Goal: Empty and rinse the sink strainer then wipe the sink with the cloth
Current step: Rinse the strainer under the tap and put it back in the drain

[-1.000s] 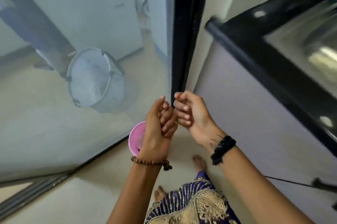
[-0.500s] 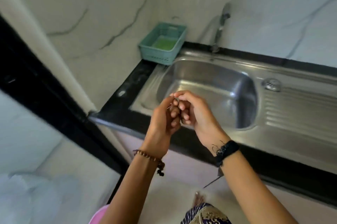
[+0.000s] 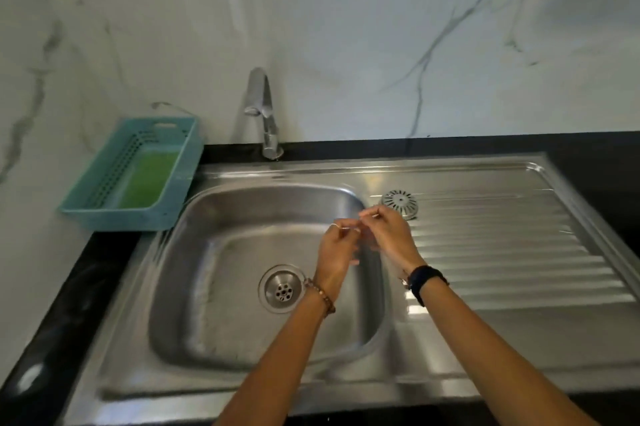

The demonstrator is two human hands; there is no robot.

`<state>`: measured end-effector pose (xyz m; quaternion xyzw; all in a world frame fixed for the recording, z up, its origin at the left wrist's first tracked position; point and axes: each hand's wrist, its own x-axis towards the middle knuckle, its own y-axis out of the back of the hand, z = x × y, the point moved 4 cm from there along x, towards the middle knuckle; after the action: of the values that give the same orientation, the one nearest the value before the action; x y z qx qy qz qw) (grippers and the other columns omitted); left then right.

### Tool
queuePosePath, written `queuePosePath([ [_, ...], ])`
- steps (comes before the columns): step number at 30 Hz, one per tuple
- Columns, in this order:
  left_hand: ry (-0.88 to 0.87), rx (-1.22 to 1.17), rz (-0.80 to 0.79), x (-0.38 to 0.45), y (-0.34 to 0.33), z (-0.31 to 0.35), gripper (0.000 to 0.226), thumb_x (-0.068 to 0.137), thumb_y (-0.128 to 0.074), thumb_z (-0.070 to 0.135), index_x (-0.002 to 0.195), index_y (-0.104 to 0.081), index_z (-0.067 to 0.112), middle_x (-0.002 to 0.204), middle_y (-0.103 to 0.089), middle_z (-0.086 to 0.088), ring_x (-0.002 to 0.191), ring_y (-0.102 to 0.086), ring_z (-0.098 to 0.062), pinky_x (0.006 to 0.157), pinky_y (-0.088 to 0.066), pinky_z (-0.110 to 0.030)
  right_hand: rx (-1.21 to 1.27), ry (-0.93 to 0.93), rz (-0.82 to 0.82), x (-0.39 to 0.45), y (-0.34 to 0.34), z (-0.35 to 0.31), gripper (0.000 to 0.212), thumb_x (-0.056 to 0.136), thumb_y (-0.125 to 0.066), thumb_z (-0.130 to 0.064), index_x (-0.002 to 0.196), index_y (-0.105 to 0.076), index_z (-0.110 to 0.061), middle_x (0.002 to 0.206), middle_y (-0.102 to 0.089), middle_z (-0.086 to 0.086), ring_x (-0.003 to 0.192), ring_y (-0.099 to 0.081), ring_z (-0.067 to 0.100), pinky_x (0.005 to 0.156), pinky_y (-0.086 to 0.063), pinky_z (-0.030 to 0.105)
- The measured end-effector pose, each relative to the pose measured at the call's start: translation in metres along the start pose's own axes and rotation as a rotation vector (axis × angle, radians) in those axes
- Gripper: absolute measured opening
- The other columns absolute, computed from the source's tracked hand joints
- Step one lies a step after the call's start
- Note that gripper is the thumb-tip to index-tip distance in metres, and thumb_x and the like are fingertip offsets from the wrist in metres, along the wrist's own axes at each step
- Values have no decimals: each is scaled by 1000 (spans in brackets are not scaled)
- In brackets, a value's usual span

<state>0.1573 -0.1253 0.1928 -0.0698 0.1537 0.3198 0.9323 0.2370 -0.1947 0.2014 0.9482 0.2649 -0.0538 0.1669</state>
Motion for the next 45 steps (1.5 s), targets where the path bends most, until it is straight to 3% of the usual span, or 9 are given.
queuePosePath([
  [8,12,256,-179,84,-38,-20,42,90,-46,2,131,-46,9,133,-51,-10,103,-53,-15,78,-44,-14,-588,-61,223,80,37,37,30,88,-59,-18,115,-55,-7,123,-48,16,113,-48,31,92,-48,43],
  [14,26,281,-134,128,-60,-25,29,87,-46,0,116,-51,-2,108,-62,-23,76,-54,-20,53,-44,-20,-681,-124,255,97,41,47,50,81,-67,-29,124,-48,-11,125,-47,15,115,-42,30,93,-44,41],
  [18,225,-3,-23,136,-44,-31,16,88,-45,-3,95,-55,7,87,-59,-10,71,-55,-17,58,-49,-22,-604,-127,199,94,28,48,56,77,-73,-29,125,-48,-13,128,-44,14,118,-40,29,98,-44,43],
  [21,436,-305,-44,128,-24,-40,17,91,-47,2,103,-58,1,88,-60,-9,82,-57,-21,74,-48,-33,-557,-77,178,85,6,45,54,76,-74,-27,122,-49,-13,126,-45,13,116,-42,28,98,-44,40],
  [25,414,-528,-76,119,25,-40,17,95,-43,4,82,-54,9,67,-67,-3,67,-61,-15,72,-52,-29,-454,-16,111,76,-37,34,48,78,-72,-26,120,-51,-13,124,-47,12,113,-48,27,96,-46,37],
  [27,385,-547,-42,118,61,-41,14,96,-42,7,87,-53,10,81,-62,-7,74,-59,-16,85,-47,-34,-400,57,88,79,-66,19,39,82,-68,-25,116,-54,-12,121,-51,9,109,-51,23,85,-46,25],
  [32,334,-524,42,119,153,-47,14,95,-43,10,87,-54,14,89,-60,-6,81,-57,-16,76,-46,-27,-138,212,73,111,-142,-45,21,91,-57,-15,109,-64,-5,109,-66,10,103,-61,21,74,-42,4],
  [39,336,-521,9,125,212,-42,12,93,-48,12,88,-58,15,88,-65,-4,82,-62,-14,72,-49,-26,-30,258,145,153,-188,-94,24,87,-62,-11,108,-68,1,106,-70,17,95,-64,24,93,-50,32],
  [45,386,-467,-83,133,200,-49,11,93,-48,12,88,-57,16,88,-65,-2,81,-62,-13,67,-53,-23,-290,344,-176,169,-203,-96,29,91,-57,-11,118,-63,-2,114,-64,15,100,-56,15,74,-36,-7],
])
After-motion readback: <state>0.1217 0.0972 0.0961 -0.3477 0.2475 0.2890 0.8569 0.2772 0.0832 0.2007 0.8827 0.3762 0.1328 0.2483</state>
